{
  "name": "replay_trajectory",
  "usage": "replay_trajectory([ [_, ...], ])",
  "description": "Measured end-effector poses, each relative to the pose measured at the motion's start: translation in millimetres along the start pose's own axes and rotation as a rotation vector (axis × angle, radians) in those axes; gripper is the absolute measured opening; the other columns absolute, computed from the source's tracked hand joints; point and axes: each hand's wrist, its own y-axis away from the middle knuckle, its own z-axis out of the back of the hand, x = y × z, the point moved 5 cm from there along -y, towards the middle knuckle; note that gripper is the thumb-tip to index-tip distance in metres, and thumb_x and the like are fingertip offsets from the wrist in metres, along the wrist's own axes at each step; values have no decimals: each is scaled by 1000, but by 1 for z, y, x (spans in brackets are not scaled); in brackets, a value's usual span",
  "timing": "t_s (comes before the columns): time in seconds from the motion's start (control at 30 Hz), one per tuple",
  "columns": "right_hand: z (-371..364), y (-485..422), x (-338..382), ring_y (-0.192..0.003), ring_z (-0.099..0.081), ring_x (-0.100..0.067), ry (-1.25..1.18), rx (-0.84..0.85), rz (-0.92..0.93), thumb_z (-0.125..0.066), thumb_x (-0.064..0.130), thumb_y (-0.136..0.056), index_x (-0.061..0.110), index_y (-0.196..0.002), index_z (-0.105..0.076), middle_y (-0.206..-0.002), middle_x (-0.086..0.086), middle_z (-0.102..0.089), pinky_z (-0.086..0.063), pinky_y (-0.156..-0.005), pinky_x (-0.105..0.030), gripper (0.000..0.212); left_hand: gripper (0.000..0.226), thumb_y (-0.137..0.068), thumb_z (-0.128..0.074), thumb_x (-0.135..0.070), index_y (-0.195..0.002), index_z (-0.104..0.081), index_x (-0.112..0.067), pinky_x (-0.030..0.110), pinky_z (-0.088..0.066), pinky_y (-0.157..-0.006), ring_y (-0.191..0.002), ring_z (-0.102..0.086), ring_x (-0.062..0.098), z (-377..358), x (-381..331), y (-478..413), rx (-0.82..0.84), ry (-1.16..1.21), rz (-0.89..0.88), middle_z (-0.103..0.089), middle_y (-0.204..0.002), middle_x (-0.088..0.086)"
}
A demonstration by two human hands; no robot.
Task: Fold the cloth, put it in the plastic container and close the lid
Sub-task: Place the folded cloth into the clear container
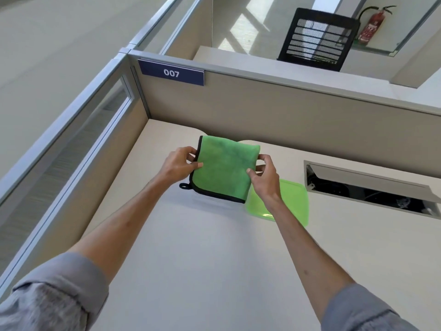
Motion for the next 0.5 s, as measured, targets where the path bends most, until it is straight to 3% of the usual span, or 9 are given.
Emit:
replay_trajectory([
  [0.13,-4,-1,0,-78,-70,-7,-29,-47,-9,-75,15,-102,22,-137,-63,-106,-4,-77,-52,-65,-26,38,35,-98,-86,-26,-131,-76,-16,45,-61,-100,-105,-77,25,-1,1,-2,-20,-25,-6,-85,-119,4],
  [0.23,-5,-3,2,-78,-69,-4,-65,-68,-5,-75,15,-101,23,-136,-63,-105,-4,-76,-46,-58,-10,38,36,-98,-86,-25,-131,-76,-16,46,-62,-100,-105,-79,27,4,3,-4,-46,-7,3,-85,-118,4],
  [0.4,-14,0,-5,-88,-76,-22,-66,-16,-45,-79,15,-97,21,-124,-67,-100,-1,-81,-57,-84,-36,30,36,-94,-90,-30,-125,-79,-16,47,-62,-100,-107,-78,27,2,7,0,-14,-102,22,-85,-114,3],
  [0.5,-16,4,-8,-111,-66,-26,143,-33,-17,-80,21,-89,21,-114,-72,-101,3,-81,-49,-96,-45,26,33,-90,-92,-35,-117,-83,-18,50,-57,-104,-116,-73,29,-2,7,6,7,-229,-32,-85,-112,1],
])
